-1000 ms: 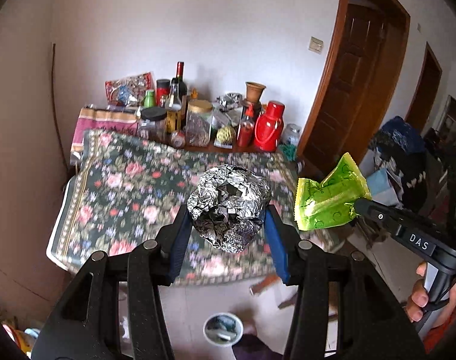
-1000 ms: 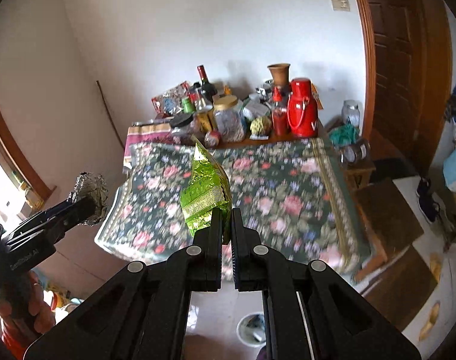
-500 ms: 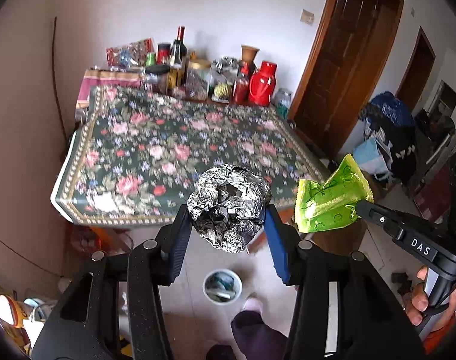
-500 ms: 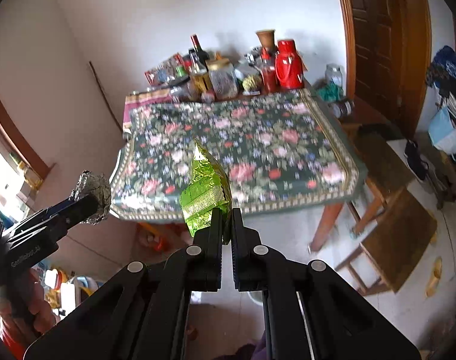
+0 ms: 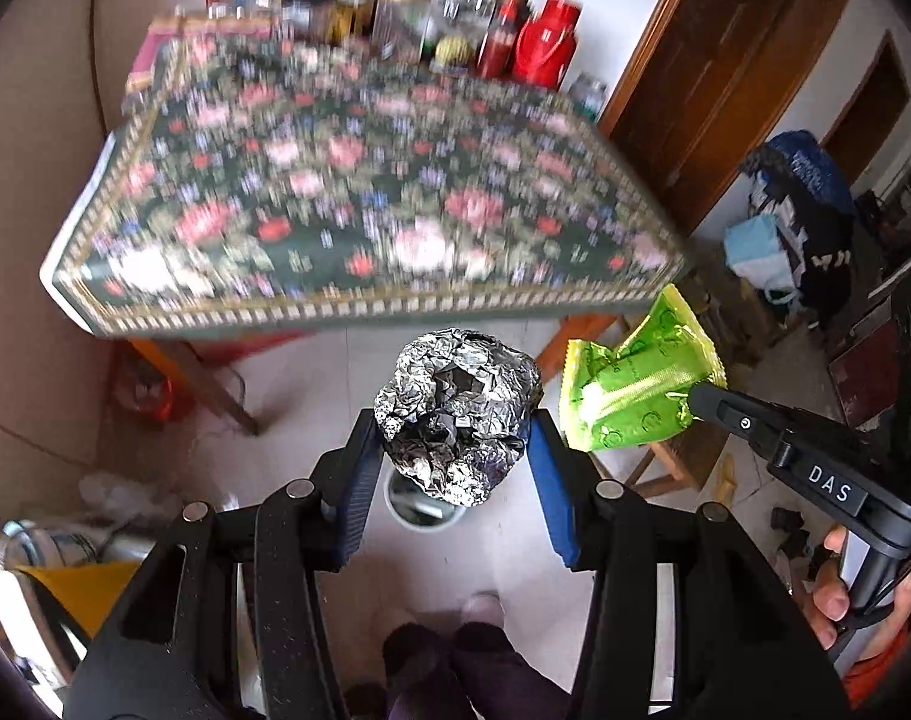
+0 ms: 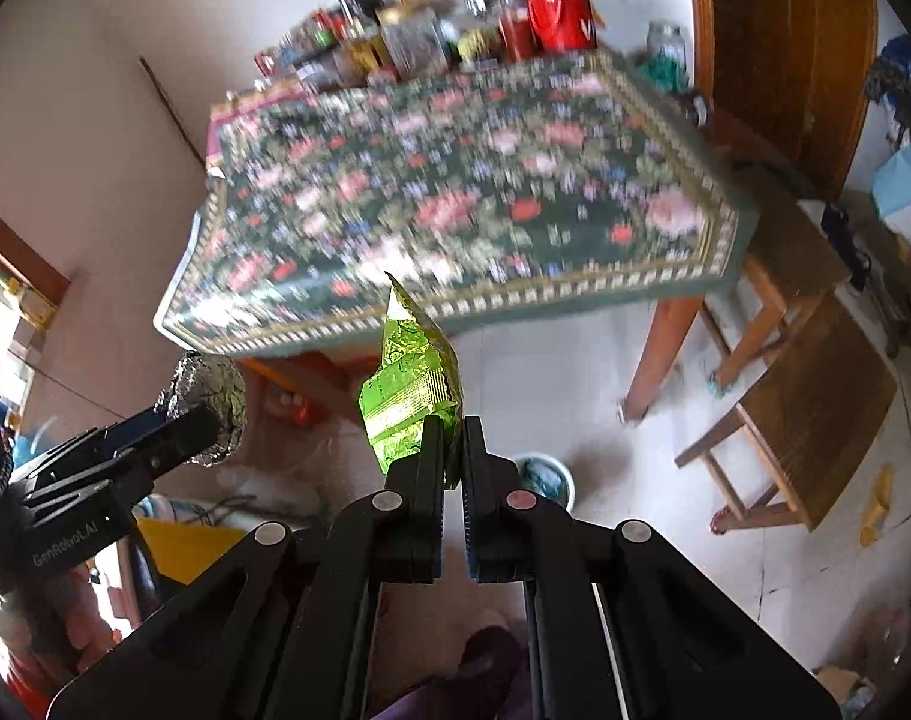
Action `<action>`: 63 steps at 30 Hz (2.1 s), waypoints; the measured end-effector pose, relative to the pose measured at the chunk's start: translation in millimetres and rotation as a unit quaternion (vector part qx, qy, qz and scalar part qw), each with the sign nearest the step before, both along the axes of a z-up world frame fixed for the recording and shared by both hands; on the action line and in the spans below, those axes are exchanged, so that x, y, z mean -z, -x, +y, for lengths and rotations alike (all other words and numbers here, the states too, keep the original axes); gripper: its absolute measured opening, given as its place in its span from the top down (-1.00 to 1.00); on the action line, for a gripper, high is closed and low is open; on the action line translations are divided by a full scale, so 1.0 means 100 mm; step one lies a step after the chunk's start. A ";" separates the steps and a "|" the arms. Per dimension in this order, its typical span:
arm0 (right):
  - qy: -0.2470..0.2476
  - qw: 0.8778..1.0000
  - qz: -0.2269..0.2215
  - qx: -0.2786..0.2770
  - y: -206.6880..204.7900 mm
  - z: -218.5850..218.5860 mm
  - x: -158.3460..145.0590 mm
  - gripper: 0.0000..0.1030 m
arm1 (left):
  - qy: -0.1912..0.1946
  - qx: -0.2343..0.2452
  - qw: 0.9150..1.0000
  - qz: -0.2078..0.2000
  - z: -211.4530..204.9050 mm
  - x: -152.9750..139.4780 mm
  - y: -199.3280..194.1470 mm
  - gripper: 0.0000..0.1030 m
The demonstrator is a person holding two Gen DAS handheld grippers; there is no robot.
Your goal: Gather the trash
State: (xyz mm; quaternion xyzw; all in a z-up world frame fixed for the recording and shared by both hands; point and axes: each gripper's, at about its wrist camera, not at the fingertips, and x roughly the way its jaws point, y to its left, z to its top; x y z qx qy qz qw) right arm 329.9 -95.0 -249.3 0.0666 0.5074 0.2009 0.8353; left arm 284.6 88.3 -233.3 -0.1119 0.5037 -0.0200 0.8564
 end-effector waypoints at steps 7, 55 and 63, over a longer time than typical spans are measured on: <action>0.022 0.998 0.053 -0.019 -0.28 -0.04 0.90 0.91 | 0.008 -0.023 0.998 0.049 -0.12 0.93 -0.22 0.07; 0.065 0.977 0.199 -0.044 -0.84 -0.22 3.12 0.19 | 0.022 -0.031 0.965 0.260 -0.46 3.90 -0.79 -0.06; 0.054 0.986 0.143 -0.065 -0.63 -0.30 1.90 0.19 | -0.007 -0.034 0.980 0.197 -0.54 2.56 -0.64 -0.24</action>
